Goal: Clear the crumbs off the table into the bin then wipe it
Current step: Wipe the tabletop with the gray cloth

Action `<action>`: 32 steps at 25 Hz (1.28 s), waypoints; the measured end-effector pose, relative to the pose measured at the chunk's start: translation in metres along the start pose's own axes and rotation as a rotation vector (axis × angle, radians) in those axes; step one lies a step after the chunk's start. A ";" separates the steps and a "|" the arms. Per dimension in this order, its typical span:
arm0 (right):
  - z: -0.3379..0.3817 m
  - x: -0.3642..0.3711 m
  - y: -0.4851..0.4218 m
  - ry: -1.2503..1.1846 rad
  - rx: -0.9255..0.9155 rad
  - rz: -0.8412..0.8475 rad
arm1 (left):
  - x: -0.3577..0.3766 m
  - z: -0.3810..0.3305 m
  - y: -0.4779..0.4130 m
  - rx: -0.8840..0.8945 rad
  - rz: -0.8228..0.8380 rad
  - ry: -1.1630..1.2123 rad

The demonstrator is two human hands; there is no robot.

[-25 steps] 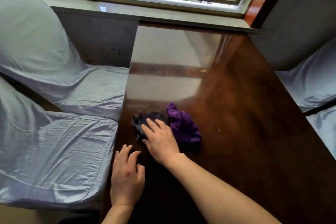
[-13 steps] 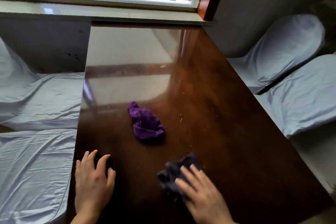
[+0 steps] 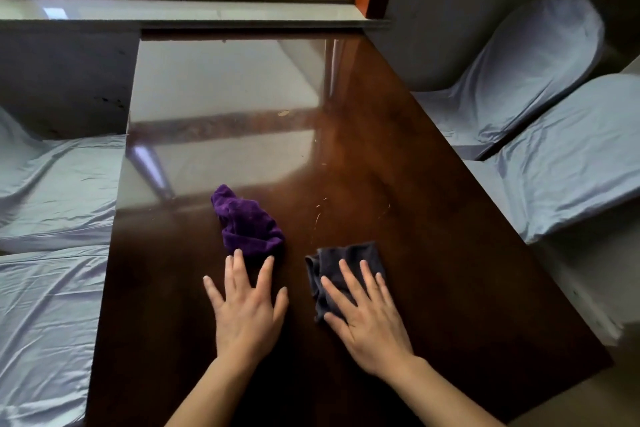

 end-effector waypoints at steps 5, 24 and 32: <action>-0.068 -0.010 0.005 0.043 0.066 -0.004 | 0.006 0.002 0.002 0.011 -0.027 -0.065; -0.065 -0.004 0.017 0.109 -0.222 -0.018 | 0.005 -0.001 0.001 -0.006 -0.033 -0.084; -0.183 -0.052 -0.119 -0.107 0.456 -0.001 | 0.008 -0.004 -0.001 0.024 -0.045 -0.143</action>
Point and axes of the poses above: each hand's wrist, its own y-axis away from the middle knuckle, its own x-axis out of the palm, z = x × y, the point moved 7 cm from there along -y, towards the middle knuckle, and after that the axes turned 4 degrees about -y, right-handed, at the moved point
